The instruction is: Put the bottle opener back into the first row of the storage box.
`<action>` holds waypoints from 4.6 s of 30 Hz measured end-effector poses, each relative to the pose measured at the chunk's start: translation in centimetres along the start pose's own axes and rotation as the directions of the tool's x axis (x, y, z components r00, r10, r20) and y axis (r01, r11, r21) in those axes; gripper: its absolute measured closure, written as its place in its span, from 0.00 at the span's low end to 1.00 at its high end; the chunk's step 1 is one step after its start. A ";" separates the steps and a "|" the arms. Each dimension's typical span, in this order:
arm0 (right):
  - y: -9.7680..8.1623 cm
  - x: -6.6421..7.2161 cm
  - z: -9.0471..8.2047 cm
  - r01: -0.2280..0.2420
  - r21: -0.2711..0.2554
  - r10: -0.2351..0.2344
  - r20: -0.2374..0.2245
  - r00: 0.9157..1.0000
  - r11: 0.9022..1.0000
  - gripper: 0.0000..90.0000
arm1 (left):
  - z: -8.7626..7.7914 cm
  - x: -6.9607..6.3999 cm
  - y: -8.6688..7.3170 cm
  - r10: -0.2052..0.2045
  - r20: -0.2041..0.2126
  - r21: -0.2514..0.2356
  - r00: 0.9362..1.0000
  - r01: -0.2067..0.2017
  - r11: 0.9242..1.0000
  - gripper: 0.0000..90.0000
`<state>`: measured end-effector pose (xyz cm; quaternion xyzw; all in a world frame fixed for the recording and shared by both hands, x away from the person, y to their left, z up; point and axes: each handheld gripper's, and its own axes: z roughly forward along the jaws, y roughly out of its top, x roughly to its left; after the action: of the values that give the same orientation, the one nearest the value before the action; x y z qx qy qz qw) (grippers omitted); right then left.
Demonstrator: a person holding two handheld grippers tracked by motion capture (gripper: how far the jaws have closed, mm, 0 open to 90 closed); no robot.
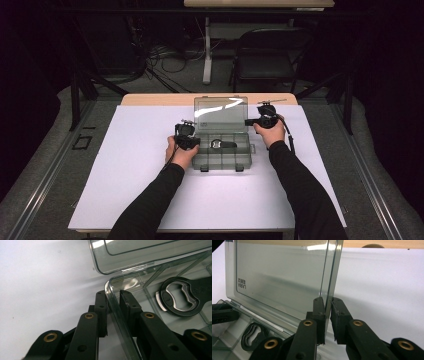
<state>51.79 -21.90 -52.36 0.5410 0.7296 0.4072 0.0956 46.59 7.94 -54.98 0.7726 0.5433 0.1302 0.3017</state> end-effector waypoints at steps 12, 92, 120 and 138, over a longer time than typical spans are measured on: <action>-0.7 0.4 -0.4 0.059 -0.060 -0.057 0.021 0.998 0.996 0.93 | 0.0 0.1 0.0 -0.003 0.011 -0.001 1.000 0.003 1.000 0.84; -1.7 1.2 -0.7 0.126 -0.140 -0.117 0.070 0.991 0.982 0.94 | -3.3 3.5 10.0 -0.024 0.070 -0.098 0.997 0.031 0.995 0.93; -1.8 1.2 -0.7 0.130 -0.148 -0.120 0.071 0.990 0.980 0.94 | -3.7 3.2 9.8 -0.099 0.062 -0.105 0.993 0.105 0.989 0.96; -1.8 1.4 -0.8 0.138 -0.148 -0.128 0.080 0.989 0.979 0.94 | -3.8 2.9 9.7 -0.115 0.050 -0.111 0.992 0.120 0.987 0.97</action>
<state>49.50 -21.26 -52.70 0.4958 0.7269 0.4358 0.1893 53.07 9.60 -46.43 0.7235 0.5727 0.1262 0.3643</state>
